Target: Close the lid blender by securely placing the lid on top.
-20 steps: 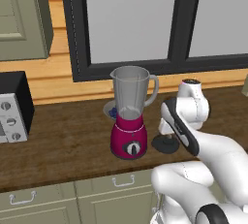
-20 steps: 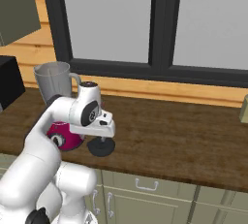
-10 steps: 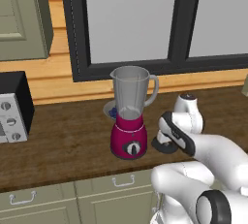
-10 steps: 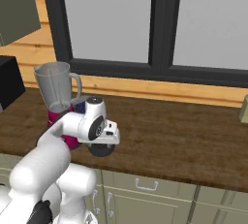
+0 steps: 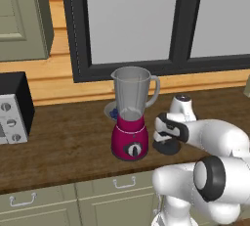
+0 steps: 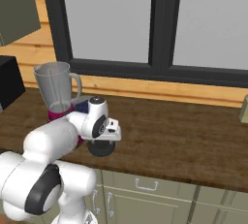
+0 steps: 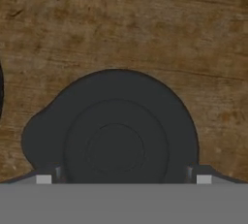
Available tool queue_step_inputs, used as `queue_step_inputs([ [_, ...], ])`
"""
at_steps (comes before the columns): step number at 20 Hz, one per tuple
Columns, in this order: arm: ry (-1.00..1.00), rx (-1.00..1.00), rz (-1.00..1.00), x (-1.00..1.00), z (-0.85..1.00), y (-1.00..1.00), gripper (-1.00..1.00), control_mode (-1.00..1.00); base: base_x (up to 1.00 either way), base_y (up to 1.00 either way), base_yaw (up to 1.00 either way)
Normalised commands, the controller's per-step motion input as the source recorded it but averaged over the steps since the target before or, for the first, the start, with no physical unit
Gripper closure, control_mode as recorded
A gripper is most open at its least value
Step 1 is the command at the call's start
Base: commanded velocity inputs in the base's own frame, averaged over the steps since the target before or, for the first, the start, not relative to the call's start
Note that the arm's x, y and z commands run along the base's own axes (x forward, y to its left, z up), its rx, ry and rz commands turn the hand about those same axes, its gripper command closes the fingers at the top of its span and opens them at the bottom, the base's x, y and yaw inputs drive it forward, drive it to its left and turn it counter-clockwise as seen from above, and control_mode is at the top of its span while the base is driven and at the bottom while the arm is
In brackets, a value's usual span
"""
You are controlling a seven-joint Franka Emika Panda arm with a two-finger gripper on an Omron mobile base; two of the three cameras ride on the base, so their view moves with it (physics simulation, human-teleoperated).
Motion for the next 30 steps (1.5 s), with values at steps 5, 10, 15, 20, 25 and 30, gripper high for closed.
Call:
queue_step_inputs([
  [5, 0.0, 0.0, 0.01, 0.11, -0.36, 0.0, -1.0, -1.0, 0.0, 0.0, 0.0],
  [10, 0.0, 0.0, 0.01, 0.02, -0.39, 0.0, -1.0, -1.0, 0.0, 0.0, 0.0],
  [15, 0.0, 0.0, 0.01, 0.0, -0.36, 0.02, 1.0, -1.0, 0.0, 0.0, 0.0],
  [20, 0.0, 0.0, 0.0, -0.03, -0.3, 0.11, 1.0, -1.0, 0.0, 0.0, 0.0],
  [25, 0.0, 0.0, 0.0, -0.31, -0.12, 0.24, 1.0, -1.0, 0.0, 0.0, 0.0],
  [30, 0.0, 0.0, 0.0, -0.37, -0.11, 0.31, 1.0, -1.0, 0.0, 0.0, 0.0],
])
